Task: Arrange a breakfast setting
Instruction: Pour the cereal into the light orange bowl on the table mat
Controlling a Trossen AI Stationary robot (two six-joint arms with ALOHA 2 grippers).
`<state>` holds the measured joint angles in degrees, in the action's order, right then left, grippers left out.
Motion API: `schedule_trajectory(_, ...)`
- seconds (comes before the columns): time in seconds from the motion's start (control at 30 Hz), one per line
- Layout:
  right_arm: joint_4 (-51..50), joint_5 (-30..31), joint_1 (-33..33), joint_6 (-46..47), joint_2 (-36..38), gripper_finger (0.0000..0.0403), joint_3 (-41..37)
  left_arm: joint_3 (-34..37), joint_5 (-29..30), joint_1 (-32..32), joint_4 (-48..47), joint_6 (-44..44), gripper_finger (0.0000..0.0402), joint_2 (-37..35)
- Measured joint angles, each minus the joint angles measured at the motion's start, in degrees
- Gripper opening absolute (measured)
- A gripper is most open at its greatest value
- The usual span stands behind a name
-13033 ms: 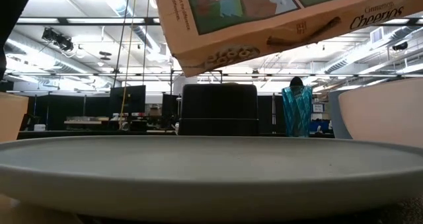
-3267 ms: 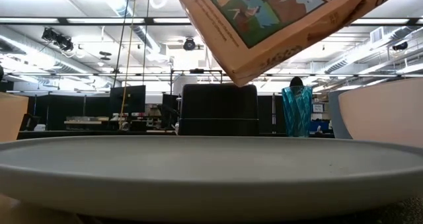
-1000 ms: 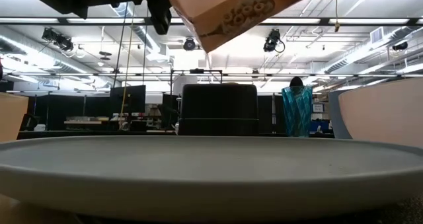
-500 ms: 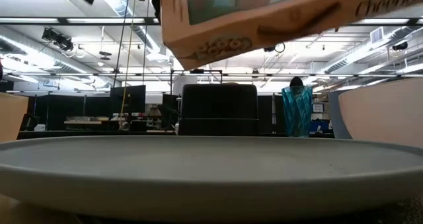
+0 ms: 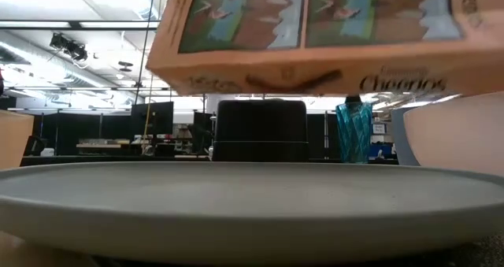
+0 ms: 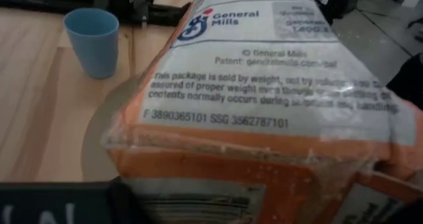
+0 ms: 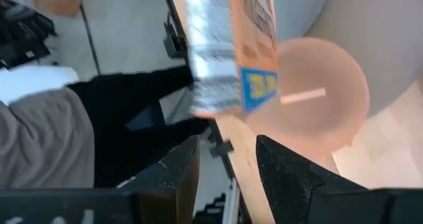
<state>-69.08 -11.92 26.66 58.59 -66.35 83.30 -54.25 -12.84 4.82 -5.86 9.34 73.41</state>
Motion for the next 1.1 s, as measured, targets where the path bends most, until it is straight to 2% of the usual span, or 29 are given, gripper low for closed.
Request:
schedule_trajectory(0.27, -1.78, 0.17, 0.22, -0.19, 0.12, 0.0156, 0.01, -0.57, 0.28, -0.3, 0.8, 0.48, 0.0194, 1.57)
schedule_trajectory(0.47, -4.78, -4.61, 0.37, 1.48, 1.58, 0.0156, -0.01, -6.6, -0.31, -1.76, -6.63, -1.46, 0.0194, 1.9)
schedule_trajectory(0.6, -6.67, -6.29, 0.39, 2.23, 3.24, 0.0156, -0.01, -7.64, -2.24, -2.59, -11.41, -0.88, 0.0194, 2.21)
schedule_trajectory(0.87, -6.54, -0.22, 0.39, 2.97, 6.68, 0.0156, -0.01, -12.07, -2.03, -3.14, -14.43, -1.05, 0.0194, 3.1)
schedule_trajectory(1.1, -6.49, 0.87, 0.39, 1.89, 7.11, 0.0156, -0.04, -13.02, -1.64, -3.15, -12.84, 1.31, 0.0194, 4.31)
